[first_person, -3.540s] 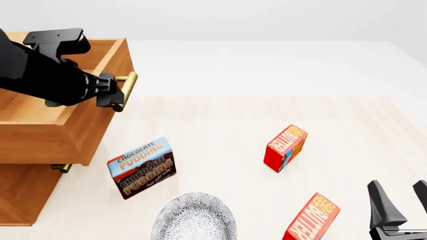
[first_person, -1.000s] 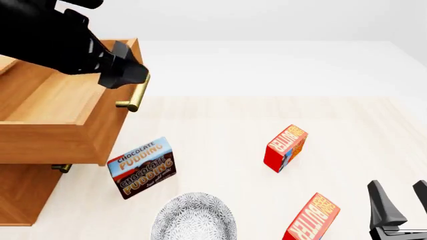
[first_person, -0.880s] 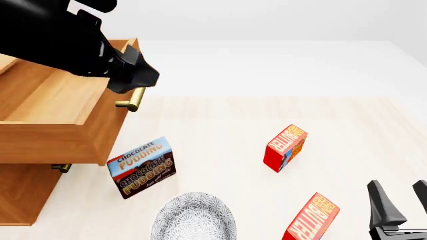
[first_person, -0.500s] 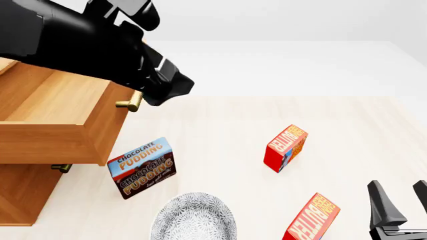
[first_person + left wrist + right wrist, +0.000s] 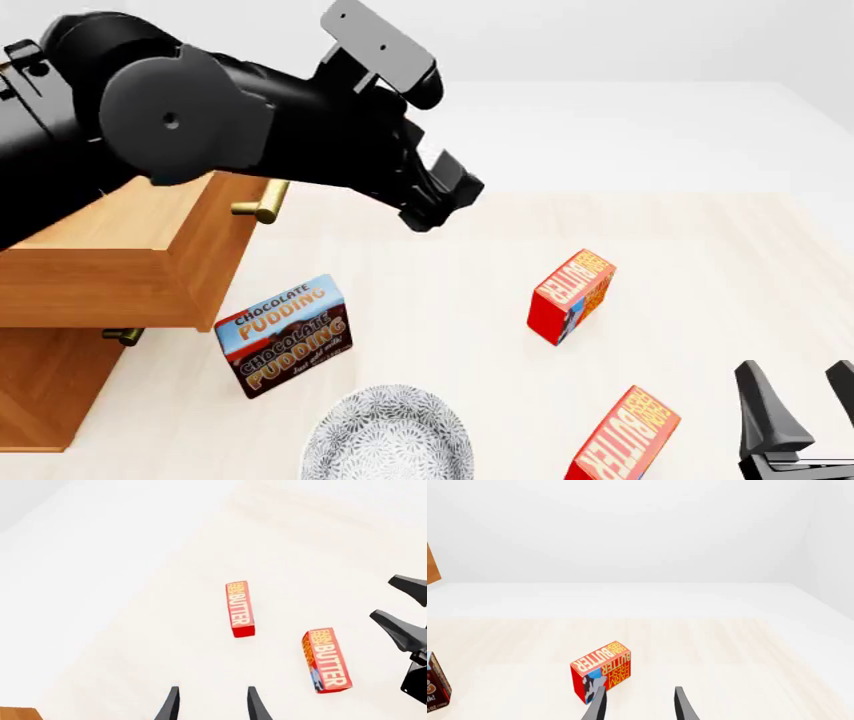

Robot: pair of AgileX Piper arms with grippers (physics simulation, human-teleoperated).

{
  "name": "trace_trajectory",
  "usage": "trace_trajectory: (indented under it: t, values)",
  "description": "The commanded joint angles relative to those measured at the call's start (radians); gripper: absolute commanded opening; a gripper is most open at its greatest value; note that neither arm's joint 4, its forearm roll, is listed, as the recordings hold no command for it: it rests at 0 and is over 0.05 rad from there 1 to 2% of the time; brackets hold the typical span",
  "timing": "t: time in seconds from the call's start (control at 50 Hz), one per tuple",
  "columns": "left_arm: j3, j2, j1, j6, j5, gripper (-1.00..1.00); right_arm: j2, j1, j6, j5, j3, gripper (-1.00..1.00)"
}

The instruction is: Put the butter at the front in the top drawer of the cabinet and close it.

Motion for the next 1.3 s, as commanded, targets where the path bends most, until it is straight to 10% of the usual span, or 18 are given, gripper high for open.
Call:
trace_trajectory:
  t: [0.02, 1.3]
  values:
    - [0.012, 0.081, -0.014, -0.037, -0.117, 1.00, 0.000, 0.000, 0.000, 0.000, 0.000, 1.00]
    - [-0.168, 0.585, -0.052, -0.267, -0.399, 1.00, 0.000, 0.000, 0.000, 0.000, 0.000, 1.00]
